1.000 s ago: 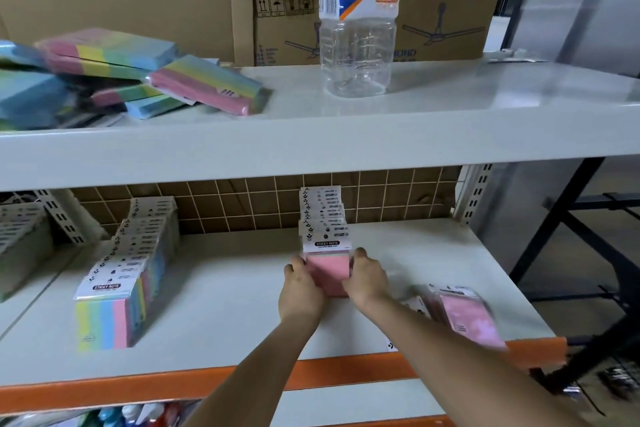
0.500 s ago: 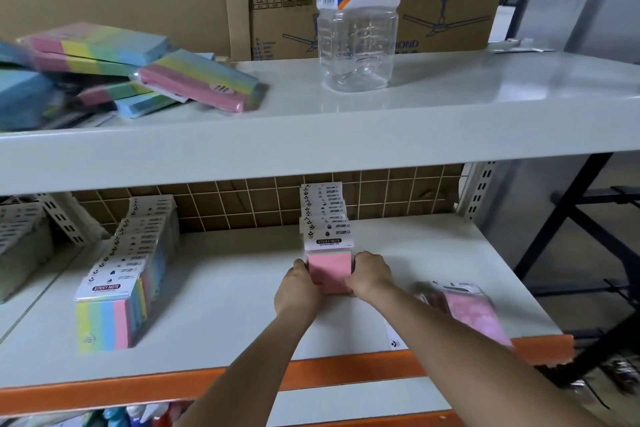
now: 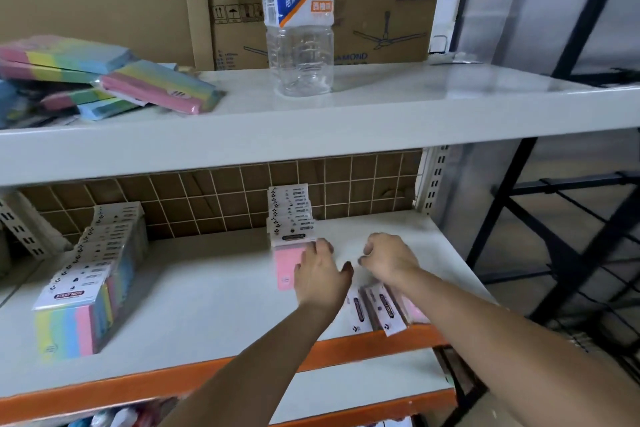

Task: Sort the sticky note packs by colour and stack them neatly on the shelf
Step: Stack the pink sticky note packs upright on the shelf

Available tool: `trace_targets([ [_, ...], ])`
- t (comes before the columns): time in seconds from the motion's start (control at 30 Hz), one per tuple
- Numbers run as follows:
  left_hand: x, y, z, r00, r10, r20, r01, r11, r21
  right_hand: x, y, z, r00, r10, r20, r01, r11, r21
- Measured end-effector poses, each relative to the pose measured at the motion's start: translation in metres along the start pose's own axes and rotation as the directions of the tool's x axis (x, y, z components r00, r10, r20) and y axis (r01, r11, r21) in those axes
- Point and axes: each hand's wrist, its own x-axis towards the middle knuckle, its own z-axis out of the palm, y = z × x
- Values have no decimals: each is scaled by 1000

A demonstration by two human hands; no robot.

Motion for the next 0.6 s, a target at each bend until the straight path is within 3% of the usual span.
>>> trace_targets([
  [0.1, -9, 25, 18, 980, -6, 197, 15, 999, -48, -10, 35, -15, 995, 100, 13, -99, 992, -78],
  [0.23, -24, 47, 39, 940, -42, 339, 70, 995, -70, -20, 74, -24, 977, 205, 61, -198, 974, -110],
  [0.6, -34, 64, 64, 859, -155, 488, 279, 941, -192, -37, 106, -25, 939, 316, 140, -315, 949, -30],
])
